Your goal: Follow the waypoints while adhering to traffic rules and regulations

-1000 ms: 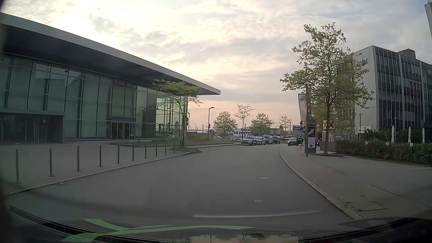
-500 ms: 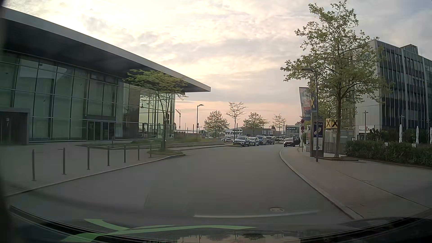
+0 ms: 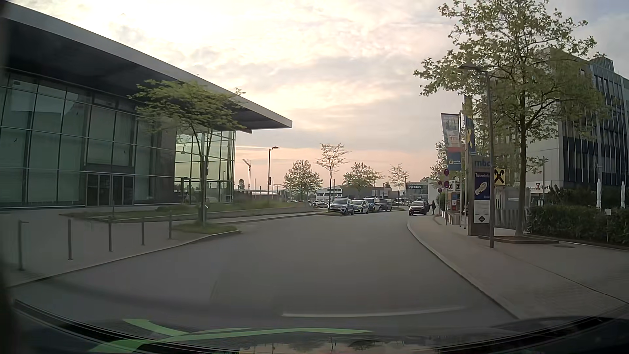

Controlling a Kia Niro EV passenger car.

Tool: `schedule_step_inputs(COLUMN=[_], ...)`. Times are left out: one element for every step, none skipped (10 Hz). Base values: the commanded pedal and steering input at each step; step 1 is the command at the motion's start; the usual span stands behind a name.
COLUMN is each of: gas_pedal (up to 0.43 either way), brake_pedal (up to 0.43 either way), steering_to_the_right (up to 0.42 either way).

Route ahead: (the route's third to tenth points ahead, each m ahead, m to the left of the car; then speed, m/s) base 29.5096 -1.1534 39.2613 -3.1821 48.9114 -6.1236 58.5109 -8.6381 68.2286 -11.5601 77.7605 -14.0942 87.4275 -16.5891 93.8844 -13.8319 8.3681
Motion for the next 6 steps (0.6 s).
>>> schedule_step_inputs(gas_pedal=[0.0,0.0,0.0,0.0,0.0,0.0], brake_pedal=[0.0,0.0,0.0,0.0,0.0,0.0], steering_to_the_right=[0.026,0.024,0.018,0.014,0.013,0.014])
